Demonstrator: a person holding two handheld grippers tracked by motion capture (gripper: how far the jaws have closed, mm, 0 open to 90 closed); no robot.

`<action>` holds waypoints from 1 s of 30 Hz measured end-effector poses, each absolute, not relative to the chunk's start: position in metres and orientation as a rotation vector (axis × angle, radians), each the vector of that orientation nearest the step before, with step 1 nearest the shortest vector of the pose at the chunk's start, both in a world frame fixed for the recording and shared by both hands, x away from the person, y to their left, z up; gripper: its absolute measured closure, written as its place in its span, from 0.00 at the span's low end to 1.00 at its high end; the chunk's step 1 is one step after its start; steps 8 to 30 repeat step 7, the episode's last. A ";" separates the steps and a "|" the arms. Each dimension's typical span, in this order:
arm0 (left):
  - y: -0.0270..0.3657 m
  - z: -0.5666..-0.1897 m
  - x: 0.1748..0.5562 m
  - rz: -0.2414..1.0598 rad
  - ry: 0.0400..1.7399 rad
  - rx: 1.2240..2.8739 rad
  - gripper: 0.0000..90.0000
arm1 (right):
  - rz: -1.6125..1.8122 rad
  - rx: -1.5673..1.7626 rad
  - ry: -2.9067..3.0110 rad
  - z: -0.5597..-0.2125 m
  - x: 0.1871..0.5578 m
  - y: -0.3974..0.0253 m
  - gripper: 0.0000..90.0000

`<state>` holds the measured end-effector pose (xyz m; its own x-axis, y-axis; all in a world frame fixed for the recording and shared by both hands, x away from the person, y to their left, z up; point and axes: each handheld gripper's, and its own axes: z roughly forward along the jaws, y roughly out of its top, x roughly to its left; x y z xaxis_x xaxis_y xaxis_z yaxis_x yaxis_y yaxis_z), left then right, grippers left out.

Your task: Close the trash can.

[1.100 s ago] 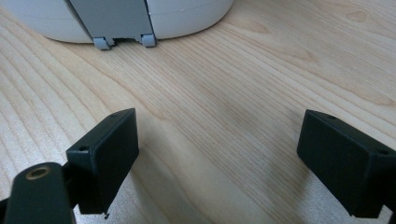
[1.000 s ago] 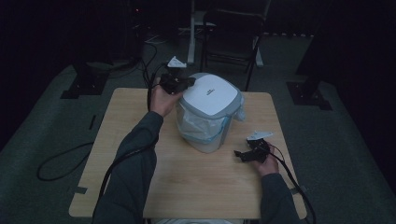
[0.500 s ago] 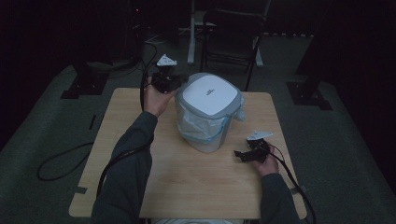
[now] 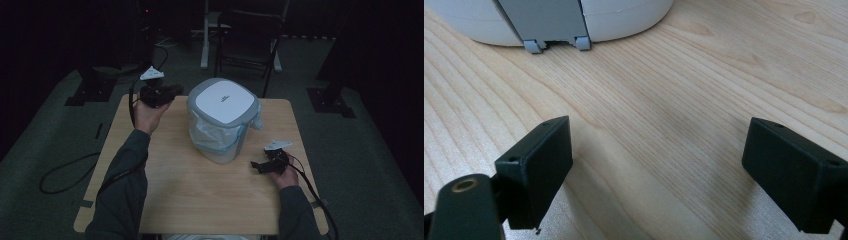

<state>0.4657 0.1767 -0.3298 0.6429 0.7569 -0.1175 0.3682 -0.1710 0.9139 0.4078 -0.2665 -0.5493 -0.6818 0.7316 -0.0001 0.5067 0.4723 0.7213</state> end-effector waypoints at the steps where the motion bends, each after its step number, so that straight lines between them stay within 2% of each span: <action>1: 0.180 -0.332 0.465 0.445 0.916 1.776 0.87 | 1.029 1.052 2.415 -0.549 0.408 -0.266 0.13; 7: 0.197 -0.351 0.457 0.433 0.952 1.781 0.82 | 1.028 1.053 2.414 -0.549 0.408 -0.266 0.13; 30: 0.197 -0.351 0.457 0.433 0.952 1.781 0.82 | 1.028 1.053 2.414 -0.549 0.408 -0.266 0.13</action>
